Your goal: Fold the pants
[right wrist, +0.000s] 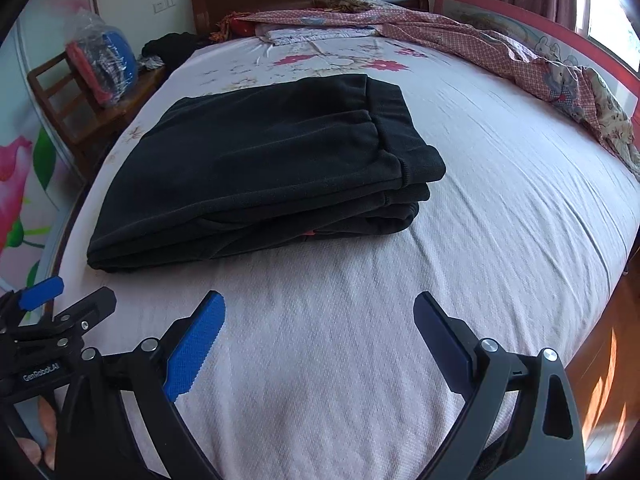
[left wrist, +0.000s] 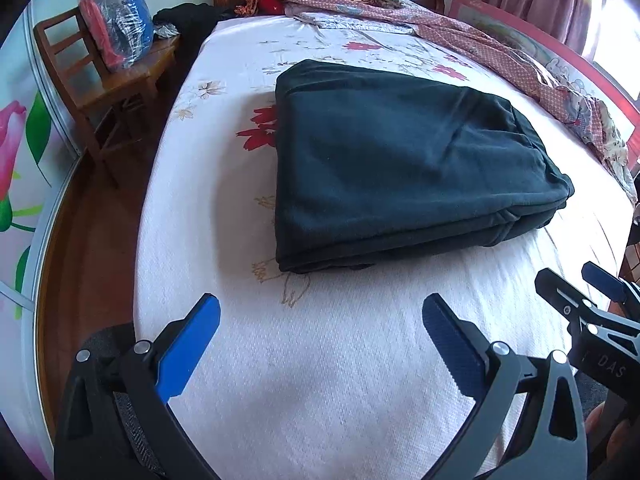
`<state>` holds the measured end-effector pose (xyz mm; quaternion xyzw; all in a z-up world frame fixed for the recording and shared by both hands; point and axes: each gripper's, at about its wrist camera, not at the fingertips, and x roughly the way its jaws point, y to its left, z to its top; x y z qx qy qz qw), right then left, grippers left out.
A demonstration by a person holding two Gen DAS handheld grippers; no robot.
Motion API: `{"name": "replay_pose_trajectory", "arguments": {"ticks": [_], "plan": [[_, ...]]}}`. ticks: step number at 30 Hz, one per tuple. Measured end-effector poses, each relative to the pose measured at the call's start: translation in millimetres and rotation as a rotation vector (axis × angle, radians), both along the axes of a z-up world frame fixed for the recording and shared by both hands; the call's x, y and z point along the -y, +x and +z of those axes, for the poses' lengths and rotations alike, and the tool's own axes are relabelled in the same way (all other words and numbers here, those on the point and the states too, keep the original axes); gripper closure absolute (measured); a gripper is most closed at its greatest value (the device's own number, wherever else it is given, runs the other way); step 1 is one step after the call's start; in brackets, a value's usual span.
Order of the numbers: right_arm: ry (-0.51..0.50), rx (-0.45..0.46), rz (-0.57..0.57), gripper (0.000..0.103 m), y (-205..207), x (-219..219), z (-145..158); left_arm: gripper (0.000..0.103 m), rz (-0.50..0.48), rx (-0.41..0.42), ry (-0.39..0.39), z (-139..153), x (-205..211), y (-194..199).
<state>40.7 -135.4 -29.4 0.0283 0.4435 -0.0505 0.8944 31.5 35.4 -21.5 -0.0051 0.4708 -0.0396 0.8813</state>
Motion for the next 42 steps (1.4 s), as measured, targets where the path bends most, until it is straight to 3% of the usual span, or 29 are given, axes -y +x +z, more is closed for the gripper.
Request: {"name": "replay_pose_trajectory", "arguments": {"ticks": [42], "plan": [[0.043,-0.003,-0.022,0.008,0.8,6.9,0.8,0.002,-0.005,-0.009,-0.013,-1.1,1.0,-0.8]]}}
